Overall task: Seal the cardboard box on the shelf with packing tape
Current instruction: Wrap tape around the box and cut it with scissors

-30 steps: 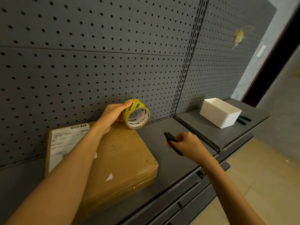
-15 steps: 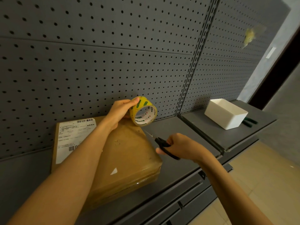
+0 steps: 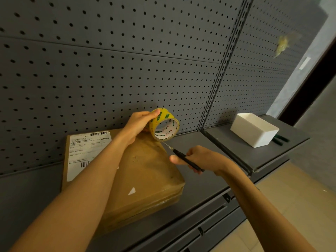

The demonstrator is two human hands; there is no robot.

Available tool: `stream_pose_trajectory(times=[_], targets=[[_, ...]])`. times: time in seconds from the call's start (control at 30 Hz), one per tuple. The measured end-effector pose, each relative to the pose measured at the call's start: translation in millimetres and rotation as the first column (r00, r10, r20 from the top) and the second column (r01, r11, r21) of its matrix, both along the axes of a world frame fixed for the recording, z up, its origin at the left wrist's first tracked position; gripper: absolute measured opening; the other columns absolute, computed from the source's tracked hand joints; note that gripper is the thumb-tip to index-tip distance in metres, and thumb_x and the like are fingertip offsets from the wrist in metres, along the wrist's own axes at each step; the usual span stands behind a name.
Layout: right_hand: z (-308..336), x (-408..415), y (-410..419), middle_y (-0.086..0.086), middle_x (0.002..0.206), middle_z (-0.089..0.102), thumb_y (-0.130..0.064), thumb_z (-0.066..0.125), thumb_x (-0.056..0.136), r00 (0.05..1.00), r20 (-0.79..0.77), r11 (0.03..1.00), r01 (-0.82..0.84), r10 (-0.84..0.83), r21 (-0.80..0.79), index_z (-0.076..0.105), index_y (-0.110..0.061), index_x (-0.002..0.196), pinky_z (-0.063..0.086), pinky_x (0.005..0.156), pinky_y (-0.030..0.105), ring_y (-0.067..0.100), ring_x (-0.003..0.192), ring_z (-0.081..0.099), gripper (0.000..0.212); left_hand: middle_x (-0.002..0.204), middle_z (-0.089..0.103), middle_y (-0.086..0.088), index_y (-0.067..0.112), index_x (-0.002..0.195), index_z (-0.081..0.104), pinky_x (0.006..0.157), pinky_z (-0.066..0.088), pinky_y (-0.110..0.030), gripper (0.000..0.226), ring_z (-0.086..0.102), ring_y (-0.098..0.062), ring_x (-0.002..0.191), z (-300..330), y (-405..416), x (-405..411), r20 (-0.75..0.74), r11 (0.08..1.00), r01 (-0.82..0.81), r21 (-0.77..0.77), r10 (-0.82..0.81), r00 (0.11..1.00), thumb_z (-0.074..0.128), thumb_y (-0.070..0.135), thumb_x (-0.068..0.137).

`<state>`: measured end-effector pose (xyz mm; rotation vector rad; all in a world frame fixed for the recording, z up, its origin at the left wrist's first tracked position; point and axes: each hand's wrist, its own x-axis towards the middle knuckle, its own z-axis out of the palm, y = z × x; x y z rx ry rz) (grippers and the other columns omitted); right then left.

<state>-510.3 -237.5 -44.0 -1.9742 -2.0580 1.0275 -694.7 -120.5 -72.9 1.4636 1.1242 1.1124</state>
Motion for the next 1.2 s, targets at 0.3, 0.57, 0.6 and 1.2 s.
stream_pose_trajectory(times=[0.3, 0.57, 0.6, 1.2], targets=[[1, -2, 0, 0.009, 0.064, 0.055, -0.079, 0.055, 0.046, 0.999, 0.028, 1.000, 0.020, -0.021, 0.013, 0.057, -0.005, 0.073, 0.042, 0.057, 0.023, 0.015, 0.054, 0.050, 0.078, 0.075, 0.066, -0.001, 0.014, 0.074, 0.065, 0.078, 0.047, -0.027, 0.038, 0.062, -0.012, 0.074, 1, 0, -1, 0.027, 1.000, 0.030, -0.003, -0.030, 0.999, 0.056, 0.048, 0.088], [-9, -25, 22, 0.008, 0.061, 0.053, -0.075, 0.061, 0.054, 0.995, -0.071, 0.997, 0.075, -0.074, 0.022, 0.052, -0.008, 0.065, 0.041, 0.052, 0.022, 0.014, 0.048, 0.047, 0.068, 0.088, 0.069, -0.012, 0.001, 0.093, 0.068, 0.086, 0.047, -0.031, 0.051, 0.063, -0.015, 0.080, 0, -1, -3, 0.013, 1.000, 0.025, 0.018, -0.025, 1.000, 0.056, 0.050, 0.088], [-10, -26, 24, 0.007, 0.059, 0.052, -0.073, 0.062, 0.058, 0.994, -0.078, 0.996, 0.084, -0.082, 0.023, 0.051, -0.009, 0.063, 0.041, 0.052, 0.023, 0.014, 0.047, 0.047, 0.065, 0.091, 0.069, -0.015, 0.000, 0.094, 0.068, 0.086, 0.047, -0.032, 0.052, 0.062, -0.016, 0.081, 0, -1, -2, 0.012, 1.000, 0.021, 0.019, -0.021, 1.000, 0.056, 0.050, 0.088], [-21, -27, 34, 0.008, 0.057, 0.060, -0.061, 0.070, 0.066, 0.986, -0.068, 0.979, 0.159, -0.151, 0.128, 0.057, -0.008, 0.059, 0.048, 0.058, 0.025, 0.013, 0.045, 0.055, 0.056, 0.077, 0.060, -0.003, 0.004, 0.097, 0.065, 0.071, 0.043, -0.028, 0.046, 0.054, -0.014, 0.073, -5, 6, -3, 0.043, 1.000, 0.022, -0.011, -0.021, 0.999, 0.061, 0.049, 0.085]])
